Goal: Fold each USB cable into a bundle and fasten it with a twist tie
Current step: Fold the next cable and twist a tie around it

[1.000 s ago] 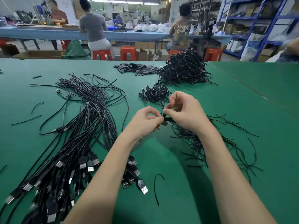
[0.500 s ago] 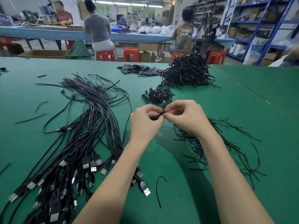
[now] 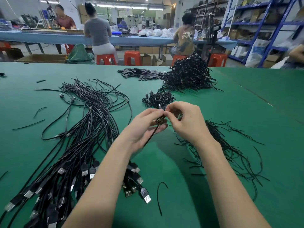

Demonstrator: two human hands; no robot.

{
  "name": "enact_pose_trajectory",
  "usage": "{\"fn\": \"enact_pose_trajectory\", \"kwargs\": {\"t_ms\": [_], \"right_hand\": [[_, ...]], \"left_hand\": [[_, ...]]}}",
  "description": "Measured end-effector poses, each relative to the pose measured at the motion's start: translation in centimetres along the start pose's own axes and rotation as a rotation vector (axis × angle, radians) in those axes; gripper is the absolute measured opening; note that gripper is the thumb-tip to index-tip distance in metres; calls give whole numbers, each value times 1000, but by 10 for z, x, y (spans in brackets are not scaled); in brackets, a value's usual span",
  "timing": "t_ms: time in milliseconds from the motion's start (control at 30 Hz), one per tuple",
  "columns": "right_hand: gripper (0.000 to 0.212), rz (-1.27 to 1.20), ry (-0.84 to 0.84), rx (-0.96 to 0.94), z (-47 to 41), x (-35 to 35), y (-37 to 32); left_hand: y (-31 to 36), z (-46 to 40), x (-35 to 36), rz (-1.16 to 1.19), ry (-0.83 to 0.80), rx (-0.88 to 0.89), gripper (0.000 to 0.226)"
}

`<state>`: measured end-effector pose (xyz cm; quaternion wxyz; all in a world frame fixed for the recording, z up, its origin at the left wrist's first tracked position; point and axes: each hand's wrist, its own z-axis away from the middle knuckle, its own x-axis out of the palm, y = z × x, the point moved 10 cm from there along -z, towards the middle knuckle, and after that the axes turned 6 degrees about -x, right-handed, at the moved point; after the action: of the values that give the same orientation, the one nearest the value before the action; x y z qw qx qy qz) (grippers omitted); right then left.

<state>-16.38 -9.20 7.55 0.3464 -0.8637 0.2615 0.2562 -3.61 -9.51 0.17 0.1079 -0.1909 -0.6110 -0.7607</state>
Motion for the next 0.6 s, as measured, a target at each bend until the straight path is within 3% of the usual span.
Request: {"fn": "enact_pose_trajectory", "kwargs": {"t_ms": [100, 200, 267, 367, 433, 500, 600], "right_hand": [[3, -62, 18, -64, -1, 3, -12], [10, -254, 1, 91, 0, 12, -1], [8, -640, -45, 366, 6, 26, 17], [7, -1523, -206, 965, 40, 75, 15], [12, -1745, -231, 1111, 49, 86, 4], [9, -1431, -266, 953, 42, 80, 13], [19, -533, -107, 408, 9, 30, 23]], "left_hand": [[1, 0, -7, 127, 10, 5, 8], [7, 2, -14, 110, 82, 116, 13], [13, 5, -11, 120, 58, 189, 21], [26, 10, -4, 41, 27, 334, 30], [33, 11, -6, -52, 51, 400, 29], [31, 10, -13, -51, 72, 365, 30], [19, 3, -21, 106, 65, 233, 32]]}}
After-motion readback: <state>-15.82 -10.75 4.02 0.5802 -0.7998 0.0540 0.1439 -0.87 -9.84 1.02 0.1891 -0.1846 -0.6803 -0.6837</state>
